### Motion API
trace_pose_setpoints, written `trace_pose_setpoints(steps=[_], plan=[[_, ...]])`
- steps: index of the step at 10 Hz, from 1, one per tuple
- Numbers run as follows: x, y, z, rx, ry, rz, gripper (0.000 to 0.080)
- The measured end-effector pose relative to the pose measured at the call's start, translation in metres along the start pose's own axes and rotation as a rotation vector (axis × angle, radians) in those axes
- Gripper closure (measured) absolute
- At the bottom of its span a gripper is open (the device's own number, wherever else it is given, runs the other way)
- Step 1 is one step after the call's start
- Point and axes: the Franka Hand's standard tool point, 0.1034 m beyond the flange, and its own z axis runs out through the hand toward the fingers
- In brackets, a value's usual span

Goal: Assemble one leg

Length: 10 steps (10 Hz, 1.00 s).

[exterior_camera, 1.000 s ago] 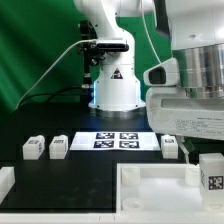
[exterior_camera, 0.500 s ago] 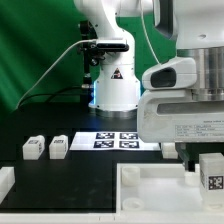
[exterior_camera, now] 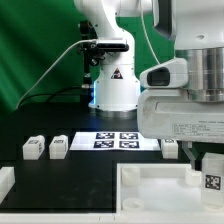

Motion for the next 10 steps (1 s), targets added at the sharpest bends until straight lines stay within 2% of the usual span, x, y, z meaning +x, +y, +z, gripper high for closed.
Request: trace_pose_setpoints(steps=[2, 4, 5, 8, 9, 10], plan=[[-0.0010, 0.0011, 0.0012, 0.000, 0.007, 0.464, 0.0506], [-0.0028, 0.0031, 0.0012, 0.029, 0.002, 0.759, 0.0506], [-0.0037, 0.0026, 0.0012, 0.032, -0.005, 0.861, 0.0506], [-0.0041, 0.0027, 0.0016, 0.030, -0.004, 0.780, 0.0506], [-0.0052, 0.0018, 0.0015, 0.027, -0.002, 0.727, 0.0351], [-0.0083, -0.0033, -0.0005, 0.025, -0.003, 0.553, 0.0224]])
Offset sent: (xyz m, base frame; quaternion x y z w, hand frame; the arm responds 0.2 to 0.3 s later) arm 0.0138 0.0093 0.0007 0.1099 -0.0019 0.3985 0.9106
